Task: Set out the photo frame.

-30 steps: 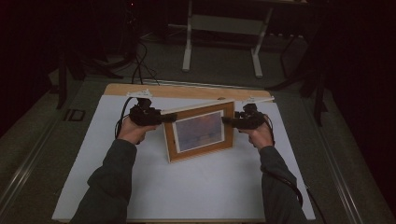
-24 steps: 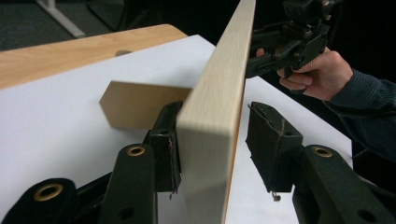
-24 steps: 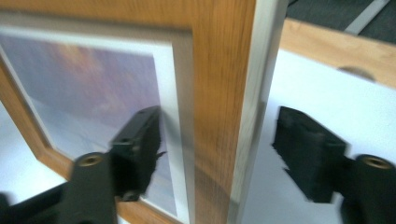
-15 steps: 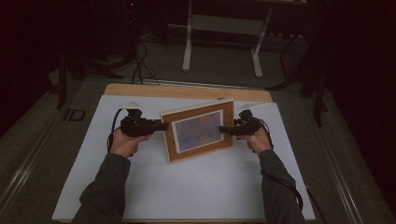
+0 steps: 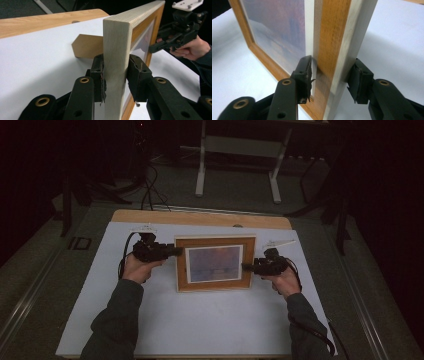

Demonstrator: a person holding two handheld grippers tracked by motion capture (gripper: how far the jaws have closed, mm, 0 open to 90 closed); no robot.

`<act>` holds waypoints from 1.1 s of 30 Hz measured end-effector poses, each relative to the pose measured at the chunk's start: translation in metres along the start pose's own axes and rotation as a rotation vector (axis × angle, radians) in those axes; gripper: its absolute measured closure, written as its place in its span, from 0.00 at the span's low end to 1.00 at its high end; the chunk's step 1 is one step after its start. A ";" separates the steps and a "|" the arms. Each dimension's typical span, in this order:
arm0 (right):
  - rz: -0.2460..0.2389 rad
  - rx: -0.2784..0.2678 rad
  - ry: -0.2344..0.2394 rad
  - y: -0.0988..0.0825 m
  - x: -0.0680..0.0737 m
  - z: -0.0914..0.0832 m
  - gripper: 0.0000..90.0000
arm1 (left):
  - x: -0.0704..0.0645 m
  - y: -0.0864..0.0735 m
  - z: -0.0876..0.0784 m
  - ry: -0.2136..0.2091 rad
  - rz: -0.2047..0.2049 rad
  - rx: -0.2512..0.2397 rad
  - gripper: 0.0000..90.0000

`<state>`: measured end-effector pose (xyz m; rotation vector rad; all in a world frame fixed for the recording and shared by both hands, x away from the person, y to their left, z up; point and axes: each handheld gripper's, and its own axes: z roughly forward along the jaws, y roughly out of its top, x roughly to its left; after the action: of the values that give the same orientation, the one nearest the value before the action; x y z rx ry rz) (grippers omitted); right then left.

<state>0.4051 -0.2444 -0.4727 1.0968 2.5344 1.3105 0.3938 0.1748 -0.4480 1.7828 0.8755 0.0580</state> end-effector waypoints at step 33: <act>0.065 -0.030 -0.070 -0.014 0.012 -0.018 0.39 | -0.018 -0.028 -0.040 0.187 -0.037 -0.013 0.53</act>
<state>0.3818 -0.2539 -0.4688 1.2063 2.4411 1.2971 0.3481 0.2001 -0.4481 1.7680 1.0393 0.2086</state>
